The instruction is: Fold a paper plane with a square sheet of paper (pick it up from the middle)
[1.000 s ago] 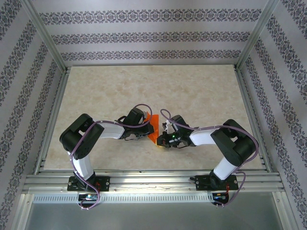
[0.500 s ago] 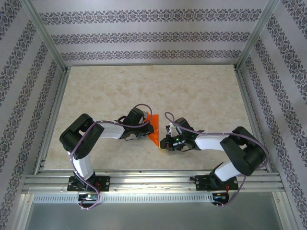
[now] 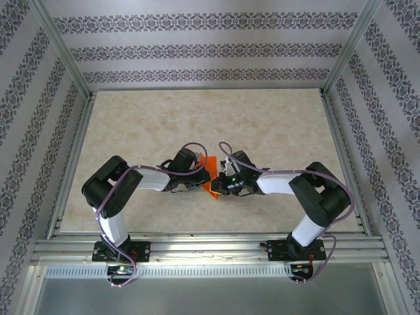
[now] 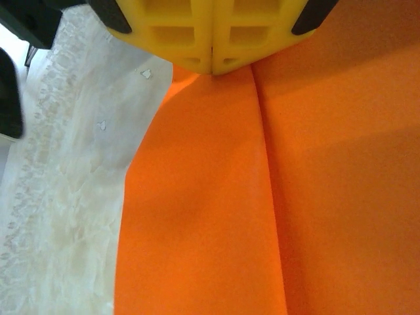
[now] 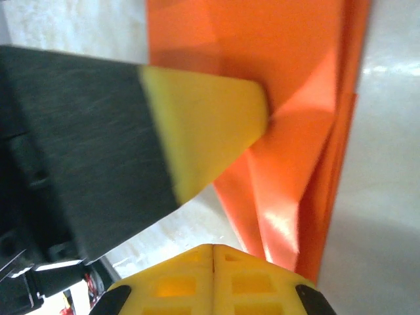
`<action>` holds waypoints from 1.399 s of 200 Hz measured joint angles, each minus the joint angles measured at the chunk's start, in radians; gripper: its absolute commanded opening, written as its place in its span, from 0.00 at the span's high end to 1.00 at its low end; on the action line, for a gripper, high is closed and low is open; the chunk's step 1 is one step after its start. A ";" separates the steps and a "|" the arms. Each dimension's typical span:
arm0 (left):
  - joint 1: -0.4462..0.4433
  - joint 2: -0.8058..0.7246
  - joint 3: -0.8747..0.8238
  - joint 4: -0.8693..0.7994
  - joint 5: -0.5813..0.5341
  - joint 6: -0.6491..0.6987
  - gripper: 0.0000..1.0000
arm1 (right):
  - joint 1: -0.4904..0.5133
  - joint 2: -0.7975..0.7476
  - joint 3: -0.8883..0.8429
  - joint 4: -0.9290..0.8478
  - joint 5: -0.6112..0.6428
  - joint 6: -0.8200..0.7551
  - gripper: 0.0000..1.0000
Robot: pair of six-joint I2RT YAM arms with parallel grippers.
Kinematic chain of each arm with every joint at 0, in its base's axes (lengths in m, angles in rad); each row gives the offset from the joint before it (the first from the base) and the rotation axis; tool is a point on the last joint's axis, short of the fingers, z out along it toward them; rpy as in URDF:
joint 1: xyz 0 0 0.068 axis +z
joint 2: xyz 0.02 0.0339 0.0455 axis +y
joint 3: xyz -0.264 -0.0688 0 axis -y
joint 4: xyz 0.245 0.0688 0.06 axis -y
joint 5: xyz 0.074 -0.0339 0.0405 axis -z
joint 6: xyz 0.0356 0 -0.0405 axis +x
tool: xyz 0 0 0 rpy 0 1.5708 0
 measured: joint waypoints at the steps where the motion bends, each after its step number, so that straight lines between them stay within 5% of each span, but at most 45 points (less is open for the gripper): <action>1: 0.000 0.000 0.000 0.001 -0.001 -0.001 0.94 | 0.000 0.001 0.001 0.000 0.000 0.001 1.00; 132: -0.002 -0.006 -0.010 0.017 -0.043 -0.027 0.95 | -0.031 0.090 0.031 0.053 0.017 0.021 1.00; 218: -0.006 -0.059 -0.029 -0.028 -0.088 -0.023 0.87 | -0.138 0.105 -0.015 0.067 -0.202 -0.140 1.00; 280: -0.006 -0.049 -0.026 -0.031 -0.092 -0.020 0.86 | -0.144 0.113 -0.012 0.050 -0.237 -0.199 1.00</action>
